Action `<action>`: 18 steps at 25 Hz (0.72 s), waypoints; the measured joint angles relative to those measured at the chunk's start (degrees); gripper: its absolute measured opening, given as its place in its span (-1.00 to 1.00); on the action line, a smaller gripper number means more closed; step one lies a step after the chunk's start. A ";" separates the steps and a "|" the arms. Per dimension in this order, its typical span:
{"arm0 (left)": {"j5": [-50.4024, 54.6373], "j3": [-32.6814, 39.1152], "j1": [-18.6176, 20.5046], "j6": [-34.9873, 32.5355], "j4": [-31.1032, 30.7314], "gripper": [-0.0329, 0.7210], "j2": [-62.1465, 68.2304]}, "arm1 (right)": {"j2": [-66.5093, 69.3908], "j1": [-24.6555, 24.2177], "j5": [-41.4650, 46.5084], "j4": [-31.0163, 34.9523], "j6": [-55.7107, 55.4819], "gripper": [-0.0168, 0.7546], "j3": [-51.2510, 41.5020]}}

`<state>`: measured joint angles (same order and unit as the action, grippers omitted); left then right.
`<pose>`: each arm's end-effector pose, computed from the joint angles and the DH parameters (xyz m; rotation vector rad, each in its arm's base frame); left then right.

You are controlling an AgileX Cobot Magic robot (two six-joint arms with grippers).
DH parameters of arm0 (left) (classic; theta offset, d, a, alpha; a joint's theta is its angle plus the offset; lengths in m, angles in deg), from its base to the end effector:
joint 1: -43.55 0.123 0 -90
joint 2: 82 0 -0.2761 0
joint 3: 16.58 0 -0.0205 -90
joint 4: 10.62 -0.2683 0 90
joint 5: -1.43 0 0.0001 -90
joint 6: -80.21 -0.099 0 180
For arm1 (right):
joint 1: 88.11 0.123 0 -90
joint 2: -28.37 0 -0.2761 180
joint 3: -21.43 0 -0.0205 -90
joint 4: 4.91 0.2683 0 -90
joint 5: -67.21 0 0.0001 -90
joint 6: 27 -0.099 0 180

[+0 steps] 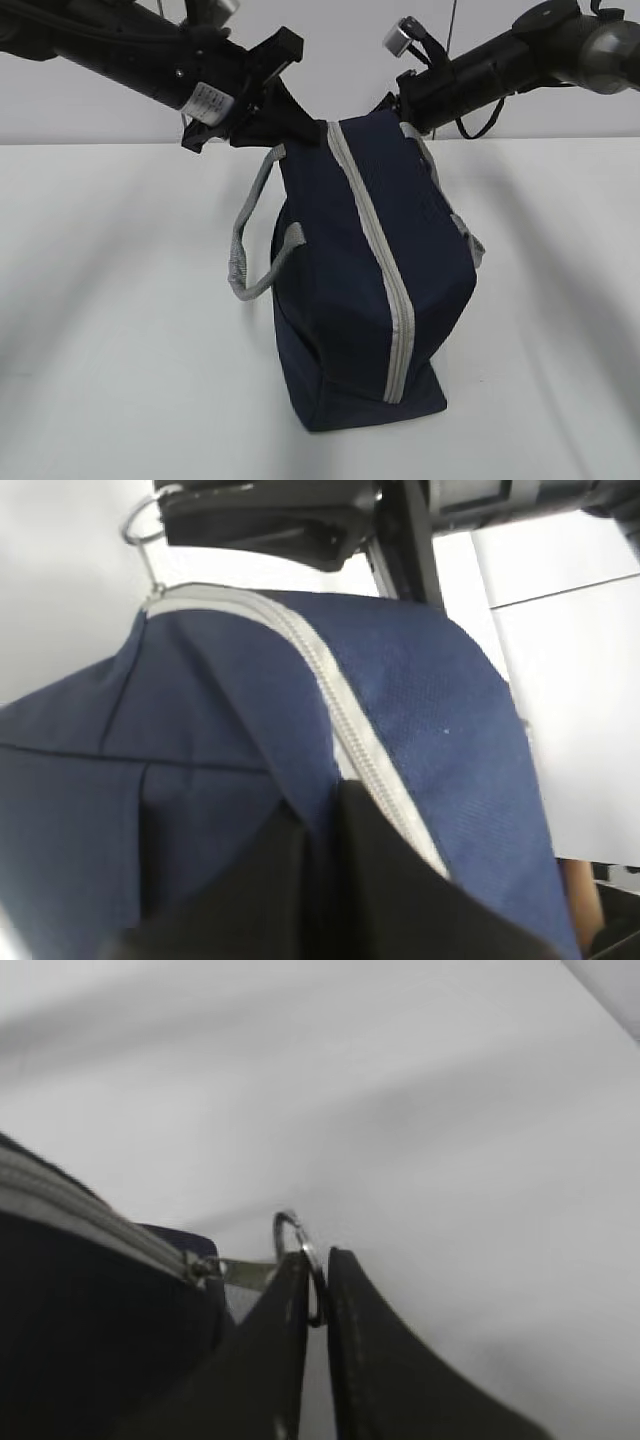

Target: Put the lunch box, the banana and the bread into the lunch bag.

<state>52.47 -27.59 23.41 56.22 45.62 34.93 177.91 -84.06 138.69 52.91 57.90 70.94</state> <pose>0.3880 -0.2105 0.2571 0.3467 2.4801 -1.1583 0.5210 0.1166 0.1817 -1.3619 1.8271 0.8138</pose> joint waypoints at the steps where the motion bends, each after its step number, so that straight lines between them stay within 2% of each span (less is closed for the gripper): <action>1: -0.07 0.00 0.00 -0.07 -0.88 -0.61 -0.32 | 0.00 0.00 -0.40 0.62 -0.85 -0.77 0.13; 5: -0.74 0.00 0.12 -0.25 -3.28 0.19 -0.70 | 0.00 -0.09 -1.43 1.40 -4.49 -0.25 3.35; 7: -0.82 0.00 0.86 -0.30 -4.19 0.42 -0.70 | 0.00 -0.09 -1.43 1.49 -7.89 -0.08 5.20; 10: -0.82 0.00 2.88 -0.36 -4.64 0.45 -0.84 | 0.00 -0.43 -1.43 1.27 -16.68 0.00 8.37; 13: -0.82 0.00 5.05 -0.30 -6.26 0.42 -2.21 | 0.00 -1.25 -1.43 -1.58 -32.64 0.02 11.70; 16: -0.62 0.00 5.86 2.50 -12.29 0.41 -4.11 | -0.77 -1.75 -1.43 -8.80 -46.70 0.02 13.43; 18: -0.02 0.00 5.90 6.32 -19.13 0.41 -5.10 | -1.92 -1.87 -1.31 -14.64 -53.29 0.02 13.45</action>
<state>52.45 -27.59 29.31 62.55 26.49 29.83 175.99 -85.93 137.38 38.27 4.61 84.39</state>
